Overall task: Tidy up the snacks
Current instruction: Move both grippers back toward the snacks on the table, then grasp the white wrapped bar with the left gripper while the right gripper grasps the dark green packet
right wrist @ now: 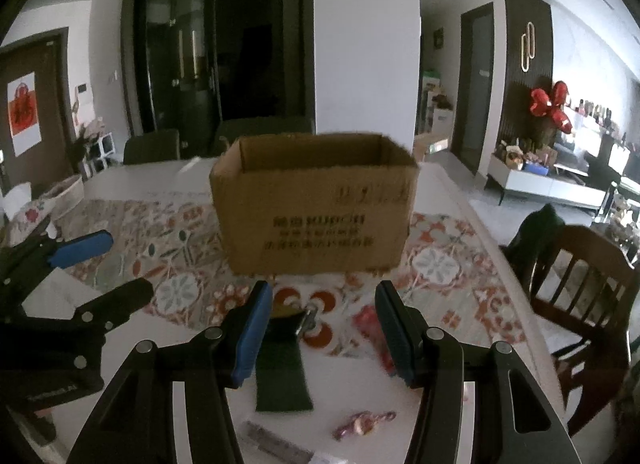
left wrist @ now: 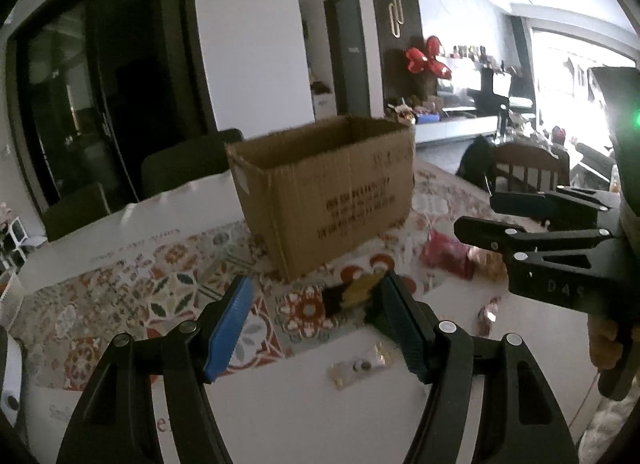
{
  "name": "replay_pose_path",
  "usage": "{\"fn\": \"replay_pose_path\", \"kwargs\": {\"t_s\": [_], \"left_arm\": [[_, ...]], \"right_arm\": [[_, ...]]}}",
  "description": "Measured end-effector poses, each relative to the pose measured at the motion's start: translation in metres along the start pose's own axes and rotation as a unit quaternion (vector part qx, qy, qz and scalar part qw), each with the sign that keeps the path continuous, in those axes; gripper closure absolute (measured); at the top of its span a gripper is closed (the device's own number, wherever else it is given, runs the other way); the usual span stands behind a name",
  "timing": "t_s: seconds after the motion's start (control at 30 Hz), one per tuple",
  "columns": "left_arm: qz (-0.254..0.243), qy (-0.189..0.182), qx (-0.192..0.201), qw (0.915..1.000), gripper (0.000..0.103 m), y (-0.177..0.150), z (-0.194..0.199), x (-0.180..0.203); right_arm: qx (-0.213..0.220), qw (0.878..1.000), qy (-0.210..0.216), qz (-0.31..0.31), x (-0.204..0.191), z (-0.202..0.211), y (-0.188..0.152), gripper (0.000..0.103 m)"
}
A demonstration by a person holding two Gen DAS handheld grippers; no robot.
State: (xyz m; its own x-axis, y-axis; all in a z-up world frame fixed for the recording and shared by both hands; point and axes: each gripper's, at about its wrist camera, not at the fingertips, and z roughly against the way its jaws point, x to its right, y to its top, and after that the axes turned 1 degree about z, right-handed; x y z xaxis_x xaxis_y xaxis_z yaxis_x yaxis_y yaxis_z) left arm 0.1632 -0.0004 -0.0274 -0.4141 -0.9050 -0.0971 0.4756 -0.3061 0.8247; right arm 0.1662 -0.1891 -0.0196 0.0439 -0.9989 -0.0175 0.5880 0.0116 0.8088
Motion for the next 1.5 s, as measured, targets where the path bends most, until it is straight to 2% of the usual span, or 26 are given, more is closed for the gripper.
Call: {"fn": "replay_pose_path", "kwargs": {"t_s": [0.43, 0.77, 1.07, 1.23, 1.33, 1.5], "left_arm": [[-0.067, -0.048, -0.047, 0.9955, 0.037, -0.045, -0.034, 0.006], [-0.071, -0.113, -0.093, 0.9867, 0.045, -0.061, -0.067, 0.004], [-0.081, -0.144, -0.108, 0.9803, 0.049, -0.066, -0.083, 0.004], [-0.070, -0.160, -0.125, 0.9765, 0.053, -0.064, -0.091, 0.002], [-0.064, -0.167, -0.140, 0.9738, 0.060, -0.065, -0.097, 0.000], [-0.060, -0.168, -0.140, 0.9740, 0.068, -0.065, -0.097, 0.000]], "right_arm": [[-0.087, 0.996, 0.015, 0.008, -0.021, -0.044, -0.043, 0.049], [-0.135, 0.990, 0.032, 0.013, -0.028, -0.075, -0.053, 0.049], [-0.153, 0.987, 0.038, 0.018, -0.033, -0.090, -0.055, 0.049], [-0.165, 0.985, 0.046, 0.014, -0.034, -0.098, -0.057, 0.049], [-0.172, 0.984, 0.047, 0.013, -0.035, -0.102, -0.058, 0.049], [-0.176, 0.983, 0.044, 0.014, -0.035, -0.105, -0.060, 0.049]]}}
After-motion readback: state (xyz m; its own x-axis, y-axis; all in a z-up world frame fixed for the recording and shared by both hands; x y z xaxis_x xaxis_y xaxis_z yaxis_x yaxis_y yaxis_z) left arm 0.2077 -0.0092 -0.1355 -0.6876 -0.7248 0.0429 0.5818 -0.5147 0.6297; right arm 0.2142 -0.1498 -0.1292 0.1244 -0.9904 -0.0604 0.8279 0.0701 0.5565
